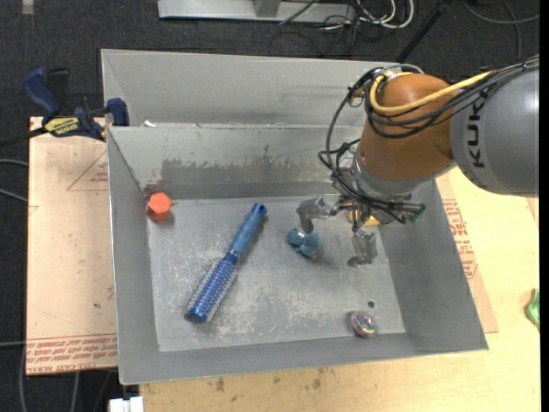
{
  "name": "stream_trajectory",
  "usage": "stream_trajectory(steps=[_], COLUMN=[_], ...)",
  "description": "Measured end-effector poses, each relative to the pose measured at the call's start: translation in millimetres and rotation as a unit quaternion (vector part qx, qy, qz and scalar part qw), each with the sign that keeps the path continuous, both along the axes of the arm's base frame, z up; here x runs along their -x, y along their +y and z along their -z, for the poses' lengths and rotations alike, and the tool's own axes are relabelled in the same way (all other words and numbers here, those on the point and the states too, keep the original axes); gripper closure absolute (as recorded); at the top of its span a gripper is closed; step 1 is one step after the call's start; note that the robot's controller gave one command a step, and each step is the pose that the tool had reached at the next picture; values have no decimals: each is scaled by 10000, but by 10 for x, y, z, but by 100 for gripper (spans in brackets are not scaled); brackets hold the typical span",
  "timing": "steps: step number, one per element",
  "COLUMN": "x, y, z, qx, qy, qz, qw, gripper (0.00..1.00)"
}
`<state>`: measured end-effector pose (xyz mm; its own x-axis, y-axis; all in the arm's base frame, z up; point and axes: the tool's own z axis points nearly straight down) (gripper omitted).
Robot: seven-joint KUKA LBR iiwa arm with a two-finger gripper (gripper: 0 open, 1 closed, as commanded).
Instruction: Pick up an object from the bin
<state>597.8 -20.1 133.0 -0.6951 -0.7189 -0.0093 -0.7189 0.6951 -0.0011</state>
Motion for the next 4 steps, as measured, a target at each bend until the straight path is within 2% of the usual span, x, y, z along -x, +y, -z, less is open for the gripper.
stream_trajectory(steps=[1,2,3,4], x=[104,-316,-233,-109], y=[7,357,49,2], z=[-340,459,454,639], qx=[23,16,31,17], qy=[6,36,31,34], qz=[-19,-807,-1221,-1292], qw=[10000,9967,9925,9916], gripper=[0,0,0,0])
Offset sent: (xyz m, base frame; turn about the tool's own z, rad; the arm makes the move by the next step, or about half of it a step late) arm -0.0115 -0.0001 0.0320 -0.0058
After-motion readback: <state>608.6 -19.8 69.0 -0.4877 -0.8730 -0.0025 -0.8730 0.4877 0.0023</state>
